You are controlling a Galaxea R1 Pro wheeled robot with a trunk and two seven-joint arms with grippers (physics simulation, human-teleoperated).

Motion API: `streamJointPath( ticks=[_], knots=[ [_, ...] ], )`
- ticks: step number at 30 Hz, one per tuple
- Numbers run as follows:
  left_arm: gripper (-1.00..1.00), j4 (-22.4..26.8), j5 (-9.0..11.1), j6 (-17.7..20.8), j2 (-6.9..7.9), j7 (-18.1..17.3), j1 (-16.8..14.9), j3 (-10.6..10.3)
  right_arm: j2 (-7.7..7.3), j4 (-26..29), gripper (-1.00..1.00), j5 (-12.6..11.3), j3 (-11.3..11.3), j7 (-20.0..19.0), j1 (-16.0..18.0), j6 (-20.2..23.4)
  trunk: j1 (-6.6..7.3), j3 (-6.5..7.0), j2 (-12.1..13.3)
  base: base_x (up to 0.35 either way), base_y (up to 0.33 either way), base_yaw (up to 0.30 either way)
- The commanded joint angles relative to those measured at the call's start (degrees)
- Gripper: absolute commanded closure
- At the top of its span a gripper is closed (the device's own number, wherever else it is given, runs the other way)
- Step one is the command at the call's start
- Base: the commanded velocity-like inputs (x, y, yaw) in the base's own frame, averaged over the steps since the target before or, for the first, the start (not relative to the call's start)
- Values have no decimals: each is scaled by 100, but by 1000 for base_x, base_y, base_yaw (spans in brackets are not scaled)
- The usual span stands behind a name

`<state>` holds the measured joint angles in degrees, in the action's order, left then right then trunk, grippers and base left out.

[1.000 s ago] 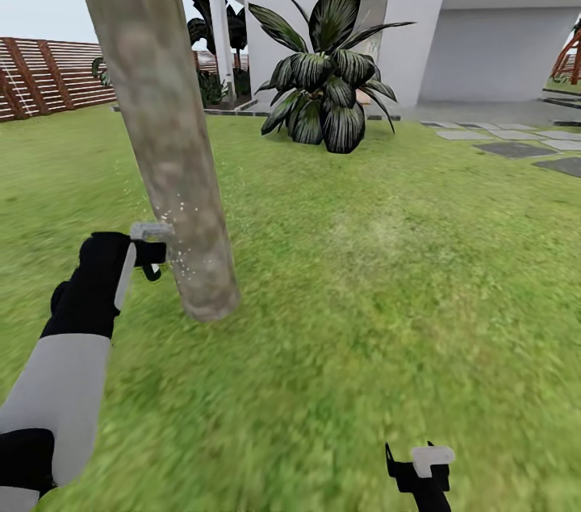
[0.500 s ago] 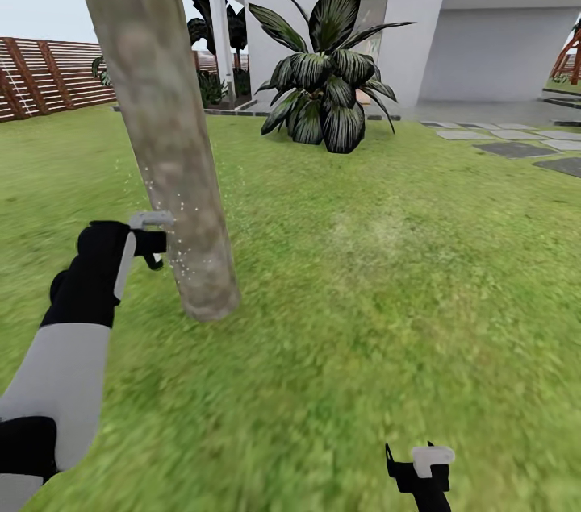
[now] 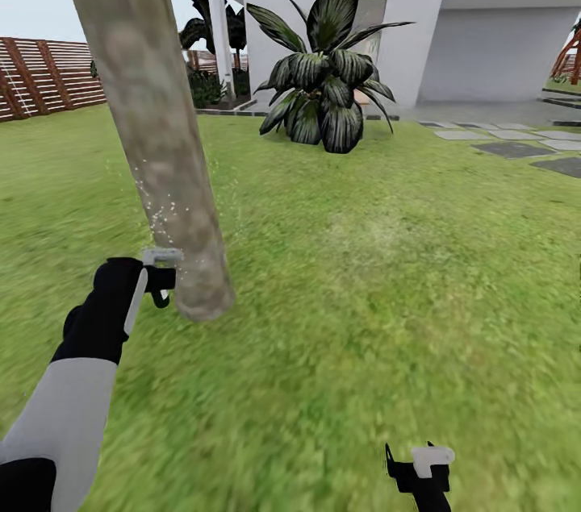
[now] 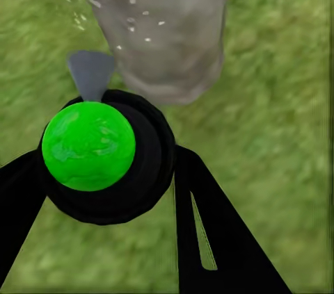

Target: In the garden, pick up the pesticide atomizer on the floor and spray pesticide onto both trees until each tree trunk is fully covered.

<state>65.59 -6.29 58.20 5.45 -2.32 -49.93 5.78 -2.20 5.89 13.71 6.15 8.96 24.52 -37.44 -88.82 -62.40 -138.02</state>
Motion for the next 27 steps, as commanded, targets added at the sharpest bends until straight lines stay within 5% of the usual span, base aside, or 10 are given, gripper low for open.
streamJointPath(
  ticks=[1,16,27],
  knots=[
    [100,-1,-2,-4,0,0,11,1,0,0,-100,0,0,0,0,0,0,0,0,0,-267,0],
    [100,-148,-38,-41,30,54,112,134,0,0,-100,0,0,0,0,0,0,0,0,0,-272,14],
    [100,-331,-45,-56,-2,322,115,134,0,0,-100,0,-9,0,0,0,0,0,0,0,-273,267]
  ],
)
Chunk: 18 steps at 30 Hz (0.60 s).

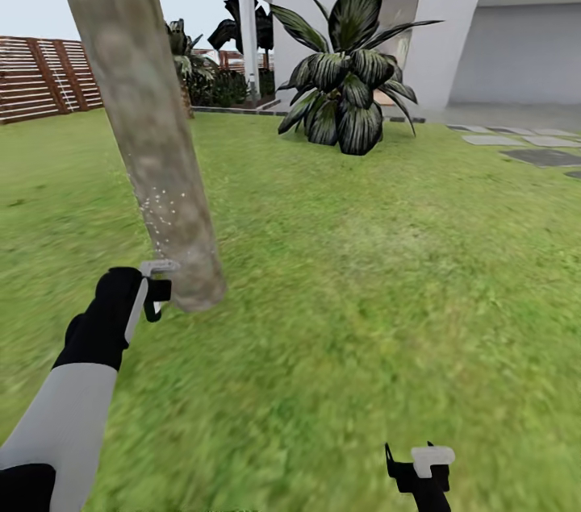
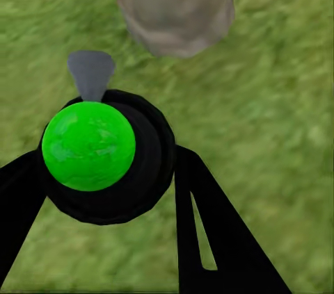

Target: In the garden, pick up the pesticide atomizer on the floor and spray pesticide onto both trees until each tree trunk is fully covered.

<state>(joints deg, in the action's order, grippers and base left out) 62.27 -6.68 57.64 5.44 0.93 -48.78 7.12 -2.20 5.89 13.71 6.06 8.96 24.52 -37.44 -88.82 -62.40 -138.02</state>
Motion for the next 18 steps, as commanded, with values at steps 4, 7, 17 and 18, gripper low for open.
streamJointPath(
  ticks=[4,7,17,18],
  knots=[
    [100,-182,3,-10,8,17,21,8,0,1,-100,-1,0,0,0,0,0,0,0,0,-273,56],
    [100,-389,15,-22,4,21,48,9,0,0,-100,-2,0,0,0,0,0,0,0,0,-273,4],
    [100,-528,0,-95,10,30,53,388,0,0,-100,0,0,0,0,0,0,0,0,0,-273,20],
    [100,-537,-4,-118,16,30,54,419,0,0,-100,0,0,0,0,0,0,0,0,0,-273,195]
  ],
)
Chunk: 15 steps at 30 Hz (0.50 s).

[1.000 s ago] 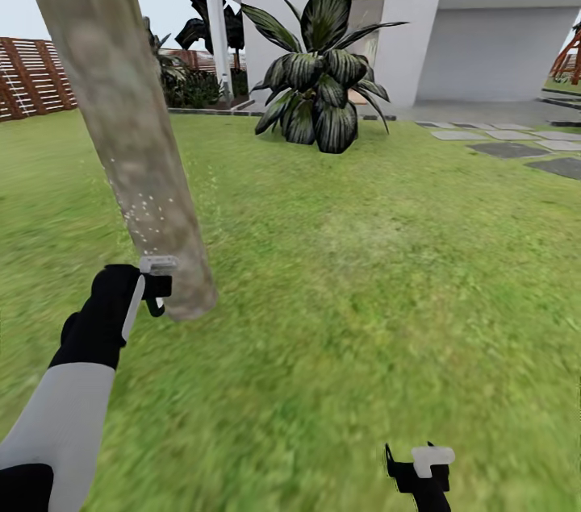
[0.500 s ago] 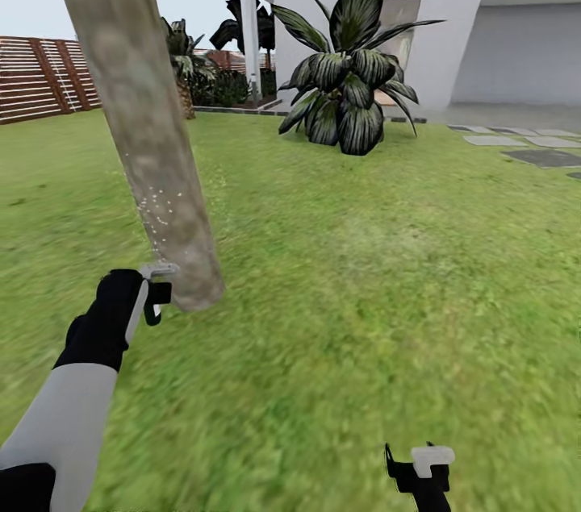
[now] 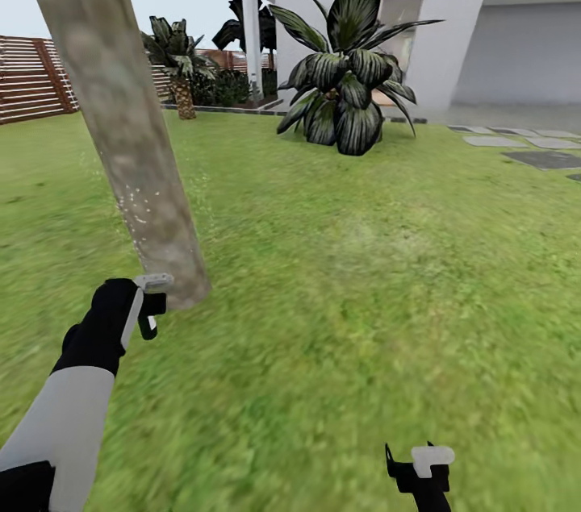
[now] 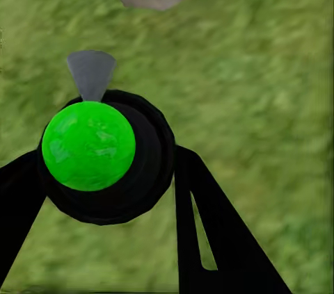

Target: In the garden, pick up the pesticide atomizer on the floor and spray pesticide onto both trees until each tree trunk is fully covered.

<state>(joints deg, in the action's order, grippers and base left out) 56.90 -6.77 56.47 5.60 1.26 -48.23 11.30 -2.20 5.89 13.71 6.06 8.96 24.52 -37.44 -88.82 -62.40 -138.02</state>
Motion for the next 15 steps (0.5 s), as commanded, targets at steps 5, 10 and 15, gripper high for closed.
streamJointPath(
  ticks=[5,10,15],
  knots=[
    [100,-174,-4,-183,30,-3,40,376,0,0,-100,0,0,0,0,0,0,0,0,28,-273,261],
    [100,-196,-9,-276,25,18,42,468,0,0,-100,0,0,0,0,0,0,0,0,164,-244,277],
    [100,-197,-10,-284,21,23,64,470,0,3,-100,0,0,0,0,0,0,0,0,235,-194,202]
  ],
)
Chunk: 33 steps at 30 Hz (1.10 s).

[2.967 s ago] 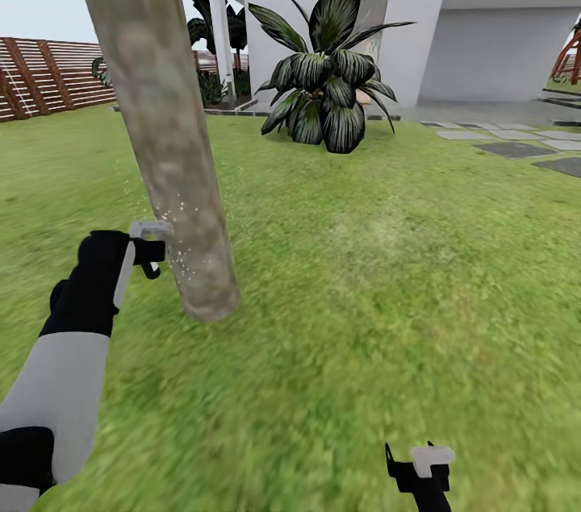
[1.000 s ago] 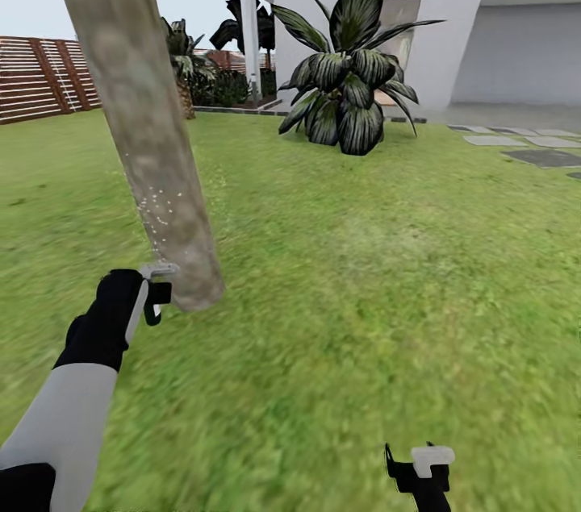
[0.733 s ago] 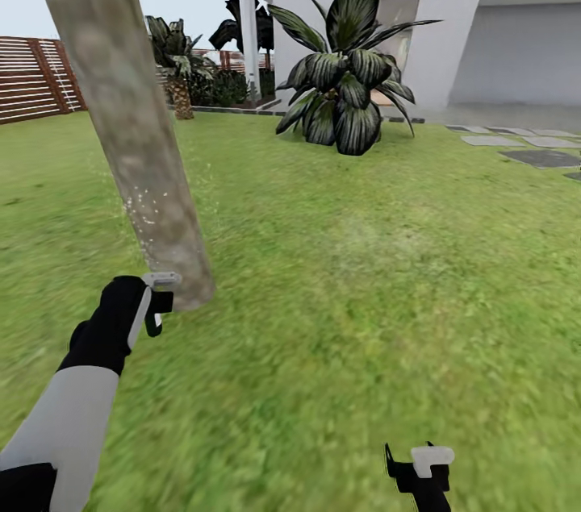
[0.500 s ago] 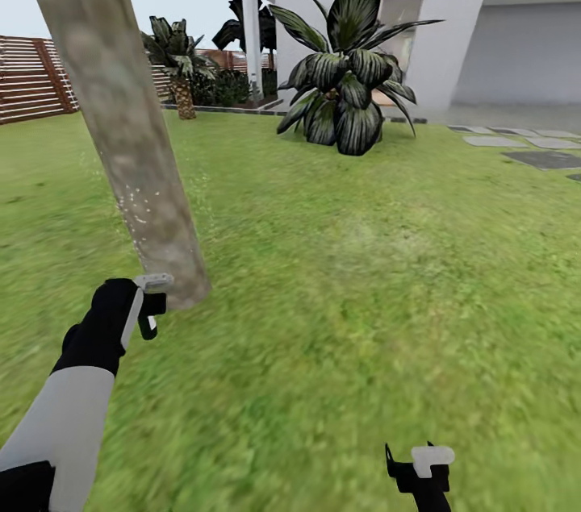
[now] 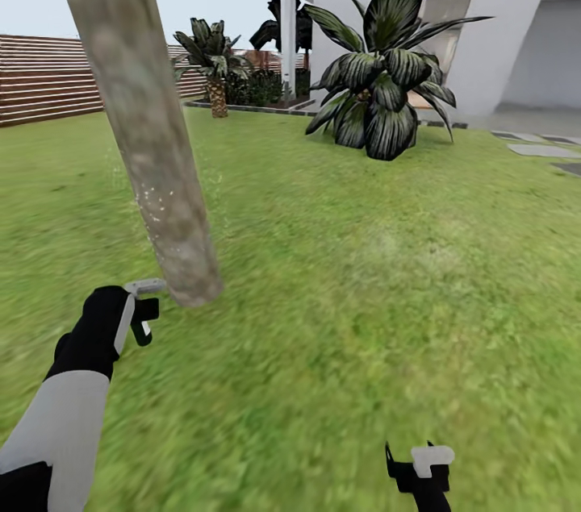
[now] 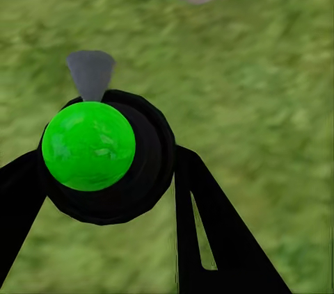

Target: In the garden, pick up the pesticide atomizer on the floor and spray pesticide onto both trees until each tree trunk is fully covered.

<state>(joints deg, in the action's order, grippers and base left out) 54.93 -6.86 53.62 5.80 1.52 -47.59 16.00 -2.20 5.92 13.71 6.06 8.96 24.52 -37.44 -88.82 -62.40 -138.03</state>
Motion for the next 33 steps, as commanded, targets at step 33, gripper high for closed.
streamJointPath(
  ticks=[33],
  knots=[
    [100,-9,-8,-202,-71,332,215,-54,0,-3,-100,0,0,0,0,0,0,0,0,159,-94,104]
  ],
)
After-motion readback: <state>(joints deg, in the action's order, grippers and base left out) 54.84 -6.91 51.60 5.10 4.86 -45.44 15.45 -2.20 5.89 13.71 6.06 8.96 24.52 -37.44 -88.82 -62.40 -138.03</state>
